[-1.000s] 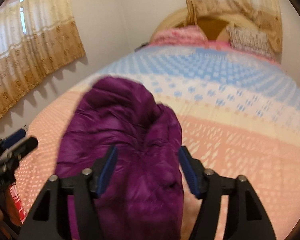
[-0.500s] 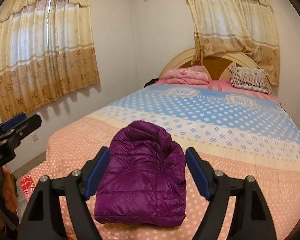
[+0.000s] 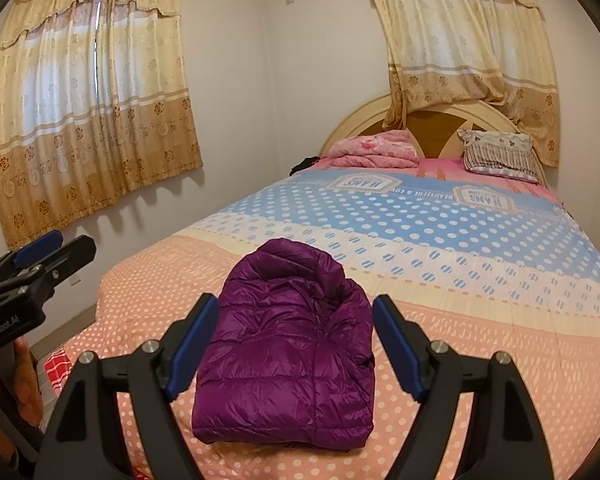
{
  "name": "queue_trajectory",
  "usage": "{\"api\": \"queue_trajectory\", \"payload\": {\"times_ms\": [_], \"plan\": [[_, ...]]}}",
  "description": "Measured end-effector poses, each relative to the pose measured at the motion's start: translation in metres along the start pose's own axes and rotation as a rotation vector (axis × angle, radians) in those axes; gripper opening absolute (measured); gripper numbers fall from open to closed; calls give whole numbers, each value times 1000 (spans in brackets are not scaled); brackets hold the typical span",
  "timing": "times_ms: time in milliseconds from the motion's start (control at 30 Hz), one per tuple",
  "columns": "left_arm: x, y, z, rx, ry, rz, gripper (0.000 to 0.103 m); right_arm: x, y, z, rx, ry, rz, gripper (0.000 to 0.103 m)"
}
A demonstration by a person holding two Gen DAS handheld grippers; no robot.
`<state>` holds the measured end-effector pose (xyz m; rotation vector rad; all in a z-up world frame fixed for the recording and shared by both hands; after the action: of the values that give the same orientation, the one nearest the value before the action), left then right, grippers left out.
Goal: Fold large clothes
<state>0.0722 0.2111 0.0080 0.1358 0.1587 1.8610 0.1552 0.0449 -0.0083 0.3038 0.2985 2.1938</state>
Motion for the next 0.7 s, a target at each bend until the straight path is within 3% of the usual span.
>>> {"api": "queue_trajectory", "payload": {"times_ms": [700], "plan": [[-3,-2,-6,7,0,0,88,-1,0,-3,4,-6,8,82]]}}
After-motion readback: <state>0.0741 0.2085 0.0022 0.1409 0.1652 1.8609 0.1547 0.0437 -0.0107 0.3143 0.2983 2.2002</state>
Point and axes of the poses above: each gripper's, at about its wrist camera, not at the fingertips, and y roughly against the way its jaws point, x to its left, z to its top, the point moved 7 cm from there along -y, roughly the way its jaws point, and after that the axes turned 8 degrees about -x, right-handed, at the moved point
